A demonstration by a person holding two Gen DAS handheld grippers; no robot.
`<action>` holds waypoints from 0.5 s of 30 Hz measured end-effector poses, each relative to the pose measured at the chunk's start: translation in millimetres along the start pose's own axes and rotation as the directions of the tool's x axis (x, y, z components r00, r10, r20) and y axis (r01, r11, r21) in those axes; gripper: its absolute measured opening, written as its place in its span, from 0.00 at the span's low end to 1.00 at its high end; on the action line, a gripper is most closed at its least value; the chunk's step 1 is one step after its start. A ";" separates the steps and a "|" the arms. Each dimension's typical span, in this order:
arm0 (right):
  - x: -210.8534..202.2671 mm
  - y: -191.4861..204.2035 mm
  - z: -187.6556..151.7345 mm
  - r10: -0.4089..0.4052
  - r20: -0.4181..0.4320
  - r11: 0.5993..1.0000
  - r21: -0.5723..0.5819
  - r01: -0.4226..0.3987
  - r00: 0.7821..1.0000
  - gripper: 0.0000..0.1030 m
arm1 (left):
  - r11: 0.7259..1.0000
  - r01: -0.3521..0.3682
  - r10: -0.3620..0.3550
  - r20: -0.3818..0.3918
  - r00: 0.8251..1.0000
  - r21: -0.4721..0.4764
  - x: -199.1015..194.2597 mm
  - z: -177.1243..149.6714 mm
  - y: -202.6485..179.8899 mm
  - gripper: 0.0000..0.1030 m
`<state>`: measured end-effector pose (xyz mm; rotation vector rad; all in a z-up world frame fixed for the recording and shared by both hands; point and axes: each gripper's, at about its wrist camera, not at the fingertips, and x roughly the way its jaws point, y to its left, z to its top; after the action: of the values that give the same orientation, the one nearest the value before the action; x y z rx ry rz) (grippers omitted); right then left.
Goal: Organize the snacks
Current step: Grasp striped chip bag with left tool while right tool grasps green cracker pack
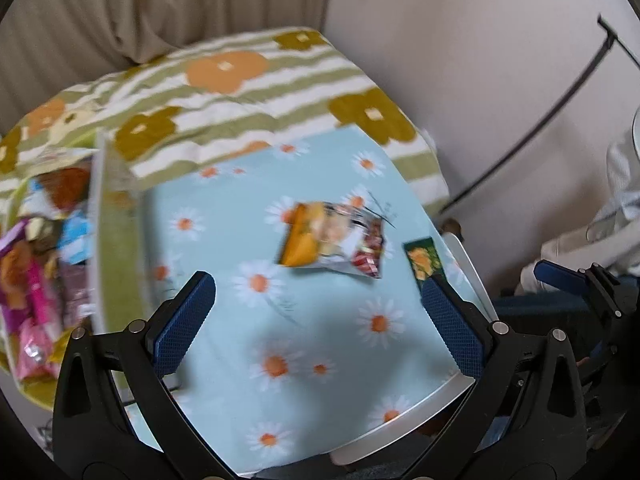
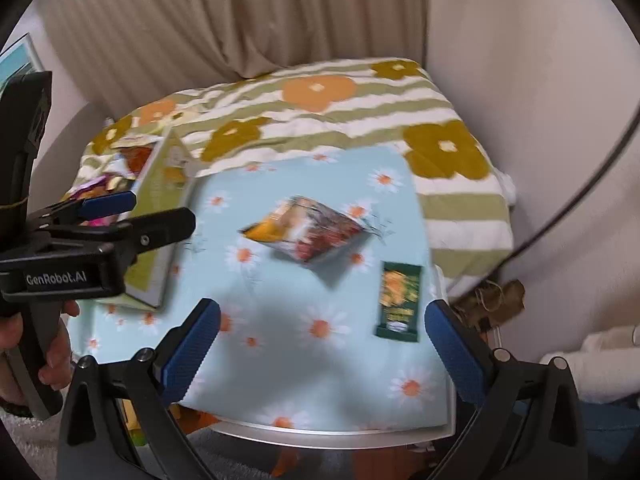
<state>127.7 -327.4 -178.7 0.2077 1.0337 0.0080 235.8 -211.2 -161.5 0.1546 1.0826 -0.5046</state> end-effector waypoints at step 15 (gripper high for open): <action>74.1 -34.3 -12.1 -0.101 -0.026 0.984 0.146 0.103 0.995 0.89 | 0.970 0.001 0.044 -0.179 0.983 0.245 132.9 27.1 -40.8 0.99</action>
<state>152.3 -351.3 -253.8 0.2890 1.0633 -0.1598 287.7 -298.9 -259.9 0.4365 1.1941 -0.6121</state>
